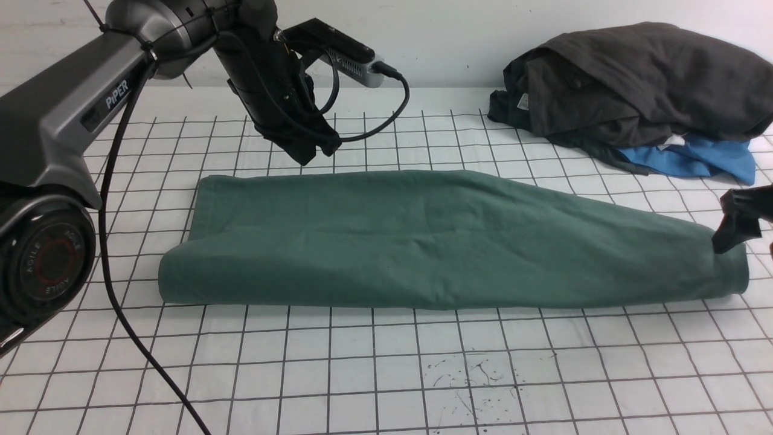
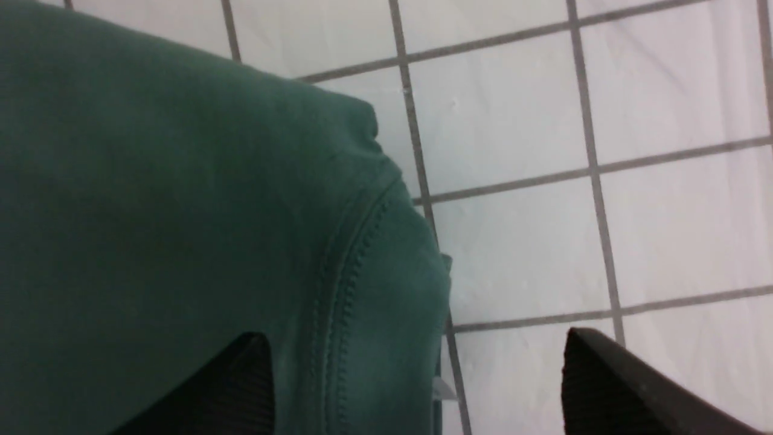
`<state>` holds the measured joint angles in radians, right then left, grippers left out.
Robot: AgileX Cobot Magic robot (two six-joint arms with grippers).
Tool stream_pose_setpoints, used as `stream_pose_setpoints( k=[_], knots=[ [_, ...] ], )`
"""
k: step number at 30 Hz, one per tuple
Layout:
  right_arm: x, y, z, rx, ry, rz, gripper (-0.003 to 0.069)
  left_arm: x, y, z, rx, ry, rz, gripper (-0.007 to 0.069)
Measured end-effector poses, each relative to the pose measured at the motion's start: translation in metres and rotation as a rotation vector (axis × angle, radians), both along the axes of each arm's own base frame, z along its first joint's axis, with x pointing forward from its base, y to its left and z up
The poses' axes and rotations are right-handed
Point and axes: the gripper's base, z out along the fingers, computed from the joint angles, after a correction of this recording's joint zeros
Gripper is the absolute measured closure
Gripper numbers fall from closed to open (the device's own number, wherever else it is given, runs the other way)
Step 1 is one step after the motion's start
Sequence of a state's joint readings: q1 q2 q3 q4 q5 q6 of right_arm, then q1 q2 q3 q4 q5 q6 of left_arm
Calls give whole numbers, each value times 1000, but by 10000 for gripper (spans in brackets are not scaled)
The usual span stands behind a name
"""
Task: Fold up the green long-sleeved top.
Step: Use the right arm to clamp the right edge of the fabric
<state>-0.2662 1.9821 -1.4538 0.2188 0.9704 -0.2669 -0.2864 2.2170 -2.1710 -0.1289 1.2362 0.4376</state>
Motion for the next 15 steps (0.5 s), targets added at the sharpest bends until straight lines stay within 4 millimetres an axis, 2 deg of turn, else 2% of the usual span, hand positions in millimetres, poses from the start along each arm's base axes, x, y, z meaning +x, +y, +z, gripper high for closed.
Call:
stream_pose_setpoints(
  k=[2,3,7,11,15],
  knots=[
    [2,1,-5,-2,-2,0,45,0,0,0,0,0,0,632],
    [5,2,-15,2,9,2,39,0,0,0,-1,0,0,632],
    [12,13,-37,25,43,17,53,0,0,0,-1,0,0,631],
    [16,25,-40,14,32,50,85,0,0,0,-2,1,0,631],
    [20,36,-40,2,18,80,162,0,0,0,-2,1,0,631]
  ],
)
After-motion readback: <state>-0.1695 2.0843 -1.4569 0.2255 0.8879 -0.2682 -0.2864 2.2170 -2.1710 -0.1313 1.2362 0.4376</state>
